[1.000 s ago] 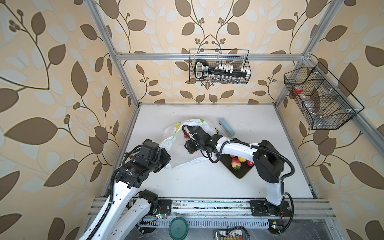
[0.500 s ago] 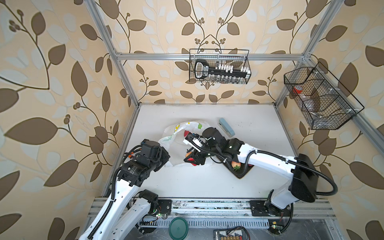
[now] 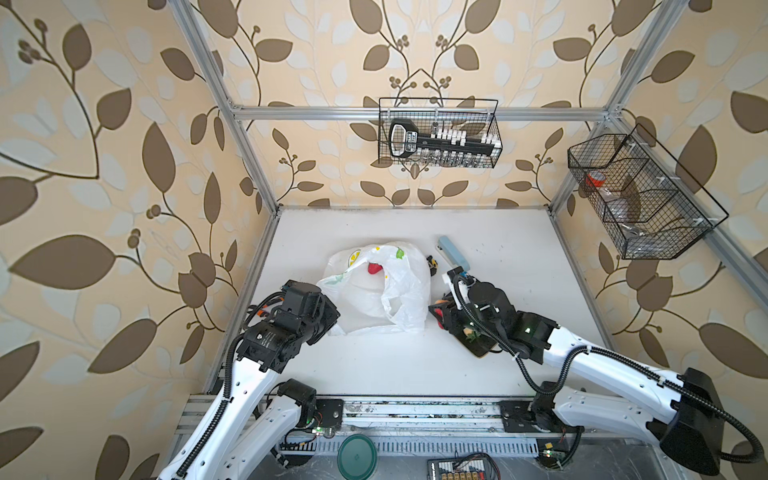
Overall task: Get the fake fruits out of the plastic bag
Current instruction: 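Lift the red-yellow pear out and lower it onto the black mat, then release the pear and reach the right gripper back into the bag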
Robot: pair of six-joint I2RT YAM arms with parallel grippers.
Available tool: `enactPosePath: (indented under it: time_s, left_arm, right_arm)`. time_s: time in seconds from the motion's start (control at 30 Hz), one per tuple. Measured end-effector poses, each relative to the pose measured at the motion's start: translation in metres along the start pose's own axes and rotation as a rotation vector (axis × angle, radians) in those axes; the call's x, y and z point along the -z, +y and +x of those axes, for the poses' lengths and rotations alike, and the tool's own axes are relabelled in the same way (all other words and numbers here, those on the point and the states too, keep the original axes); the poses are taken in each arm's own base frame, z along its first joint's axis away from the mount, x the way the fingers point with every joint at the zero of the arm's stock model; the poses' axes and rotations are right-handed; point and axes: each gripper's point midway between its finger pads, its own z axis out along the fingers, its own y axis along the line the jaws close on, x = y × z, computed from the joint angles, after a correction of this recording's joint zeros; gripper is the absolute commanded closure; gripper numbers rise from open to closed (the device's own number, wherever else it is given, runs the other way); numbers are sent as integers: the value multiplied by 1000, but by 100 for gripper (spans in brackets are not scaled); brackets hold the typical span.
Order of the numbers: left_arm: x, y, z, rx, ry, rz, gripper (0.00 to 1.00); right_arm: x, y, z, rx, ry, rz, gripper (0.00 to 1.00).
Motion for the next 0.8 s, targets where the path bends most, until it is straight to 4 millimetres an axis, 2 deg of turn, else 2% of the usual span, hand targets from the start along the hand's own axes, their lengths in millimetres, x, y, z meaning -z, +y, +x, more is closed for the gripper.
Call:
enactPosePath:
  time_s: [0.1,0.23,0.33,0.47,0.67,0.8]
  left_arm:
    - [0,3,1,-3,5,-10,100]
    - [0,4,2,-12,8,-16,100]
    - [2,6,3,-15,9,-19,100]
    - [4,8,3,-15,7,-22,100]
    - [5,8,3,-14,4,-20,100]
    - [5,8,3,-15,5,-20,100]
  right_arm:
    - [-22,-21,11,-5,44,111,62]
    - [-50,-48,38,43,136,241,59]
    - [-63,-68,52,76,189,309,57]
    - [-74,-90,59,90,220,370,53]
    - [-88,-100,59,111,228,397,39]
    - [-89,-99,56,119,221,393,31]
